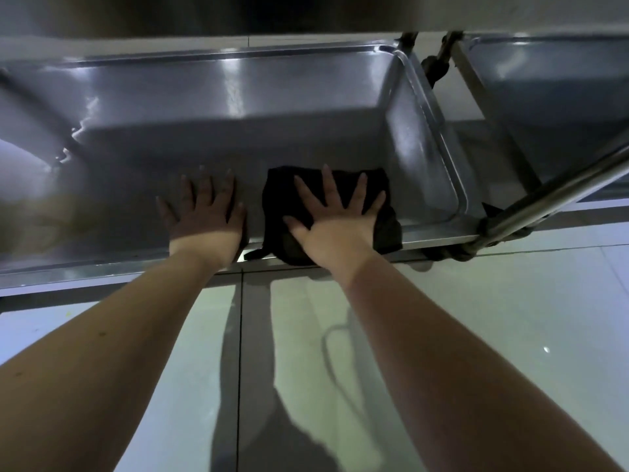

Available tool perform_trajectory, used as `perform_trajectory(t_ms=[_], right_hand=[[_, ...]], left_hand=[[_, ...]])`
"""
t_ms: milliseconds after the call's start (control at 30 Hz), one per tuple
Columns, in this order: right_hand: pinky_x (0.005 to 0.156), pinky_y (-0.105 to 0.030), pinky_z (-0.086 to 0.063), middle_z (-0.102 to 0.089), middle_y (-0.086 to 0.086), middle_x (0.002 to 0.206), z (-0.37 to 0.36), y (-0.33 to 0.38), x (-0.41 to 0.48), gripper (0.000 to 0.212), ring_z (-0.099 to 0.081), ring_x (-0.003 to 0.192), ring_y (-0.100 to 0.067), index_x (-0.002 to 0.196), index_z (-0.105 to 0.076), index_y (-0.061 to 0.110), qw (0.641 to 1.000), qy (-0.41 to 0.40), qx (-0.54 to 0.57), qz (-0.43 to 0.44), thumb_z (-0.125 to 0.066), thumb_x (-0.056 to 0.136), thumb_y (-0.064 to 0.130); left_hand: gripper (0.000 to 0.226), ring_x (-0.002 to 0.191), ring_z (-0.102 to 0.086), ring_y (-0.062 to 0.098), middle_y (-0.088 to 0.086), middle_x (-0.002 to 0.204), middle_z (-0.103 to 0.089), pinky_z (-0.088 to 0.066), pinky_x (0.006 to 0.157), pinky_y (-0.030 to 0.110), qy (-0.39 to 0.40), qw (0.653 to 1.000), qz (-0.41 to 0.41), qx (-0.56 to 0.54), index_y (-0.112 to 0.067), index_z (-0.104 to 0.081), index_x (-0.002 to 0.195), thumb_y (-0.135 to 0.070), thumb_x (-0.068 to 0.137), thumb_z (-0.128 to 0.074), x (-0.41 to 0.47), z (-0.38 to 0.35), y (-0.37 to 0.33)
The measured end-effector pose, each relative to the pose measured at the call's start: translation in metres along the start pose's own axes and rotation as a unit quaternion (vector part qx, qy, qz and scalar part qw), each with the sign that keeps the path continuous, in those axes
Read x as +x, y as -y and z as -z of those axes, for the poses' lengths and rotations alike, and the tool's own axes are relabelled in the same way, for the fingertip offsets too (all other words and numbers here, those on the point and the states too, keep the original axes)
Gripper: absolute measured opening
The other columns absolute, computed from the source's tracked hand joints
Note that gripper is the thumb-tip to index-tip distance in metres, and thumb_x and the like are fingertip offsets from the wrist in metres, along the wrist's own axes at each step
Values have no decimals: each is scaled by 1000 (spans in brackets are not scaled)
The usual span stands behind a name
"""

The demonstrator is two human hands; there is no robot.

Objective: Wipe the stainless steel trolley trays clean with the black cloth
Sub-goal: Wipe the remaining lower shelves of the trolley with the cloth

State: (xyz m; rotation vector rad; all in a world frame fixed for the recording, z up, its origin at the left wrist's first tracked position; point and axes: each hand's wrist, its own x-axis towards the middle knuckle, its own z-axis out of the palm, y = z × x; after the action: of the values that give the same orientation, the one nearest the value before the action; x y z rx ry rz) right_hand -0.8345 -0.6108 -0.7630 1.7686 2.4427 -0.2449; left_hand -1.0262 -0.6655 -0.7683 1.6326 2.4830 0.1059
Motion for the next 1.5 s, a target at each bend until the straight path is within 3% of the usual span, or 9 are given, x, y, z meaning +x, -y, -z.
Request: perform_trajectory(t_ms=[267, 400, 567, 700, 833, 933, 1167, 1400, 1500], right_hand=[[101, -74, 17, 20, 12, 162, -8, -2, 9, 66, 20, 142, -50, 141, 16, 61, 999, -19, -13, 30, -8, 83, 80], [102, -76, 14, 11, 7, 164, 13, 21, 87, 65, 16, 142, -53, 147, 7, 56, 999, -30, 4, 36, -12, 89, 78], [103, -77, 14, 15, 5, 164, 38, 39, 161, 69, 21, 141, -52, 149, 5, 53, 998, 42, 42, -3, -19, 89, 78], [105, -75, 10, 9, 8, 164, 19, 22, 96, 68, 15, 144, -50, 150, 2, 54, 999, -9, 22, 34, -17, 89, 77], [105, -69, 15, 12, 15, 163, -9, -18, 5, 68, 14, 146, -44, 139, 15, 65, 999, -25, 4, 47, -4, 76, 82], [106, -69, 14, 13, 18, 162, -2, -43, 24, 66, 16, 146, -43, 137, 16, 68, 999, -14, -1, 37, -7, 76, 85], [109, -71, 10, 9, 9, 164, 44, -73, 150, 70, 15, 145, -46, 150, 0, 54, 998, 13, 31, -51, -19, 88, 79], [111, -66, 6, 5, 14, 164, 5, -102, 9, 65, 8, 147, -43, 140, 13, 66, 1000, -11, -7, -7, -5, 79, 82], [111, -67, 8, 6, 16, 163, 6, -107, 9, 65, 10, 147, -43, 136, 16, 69, 1000, -1, -14, -3, -3, 76, 84]], left_hand=[[58, 150, 7, 33, 2, 165, 3, 7, 113, 67, -6, 1000, -2, 18, -40, 1, 154, -48, 101, -21, -1, -6, -2], [58, 150, 9, 31, 1, 165, 5, 8, 114, 65, -7, 1000, -3, 10, -40, -1, 154, -48, 101, -22, -1, -4, -2], [59, 151, 8, 26, -3, 165, 4, 10, 115, 60, -17, 1000, -1, -14, -43, -4, 154, -48, 101, -28, 1, 1, 1], [58, 151, 9, 26, -3, 165, 3, 10, 115, 61, -18, 1000, 4, -24, -43, -5, 155, -47, 100, -27, -1, -3, 0], [59, 150, 8, 28, -3, 165, 3, 10, 114, 62, -29, 999, 1, -15, -44, -2, 154, -48, 100, -25, -1, -10, 1], [59, 150, 8, 30, -4, 165, 5, 9, 114, 63, -22, 1000, -5, 1, -44, 2, 154, -49, 100, -21, -3, -10, 2], [59, 150, 9, 31, -6, 164, 9, 8, 114, 64, -14, 1000, -10, 6, -45, 5, 153, -50, 100, -21, 0, -5, 1], [58, 150, 9, 32, -6, 165, 8, 7, 114, 65, -13, 1000, -7, -4, -47, 3, 153, -51, 99, -19, 0, -8, 1], [58, 150, 8, 33, -5, 165, 7, 8, 113, 65, -17, 1000, -10, 0, -46, 2, 153, -51, 99, -20, -3, -8, 2]])
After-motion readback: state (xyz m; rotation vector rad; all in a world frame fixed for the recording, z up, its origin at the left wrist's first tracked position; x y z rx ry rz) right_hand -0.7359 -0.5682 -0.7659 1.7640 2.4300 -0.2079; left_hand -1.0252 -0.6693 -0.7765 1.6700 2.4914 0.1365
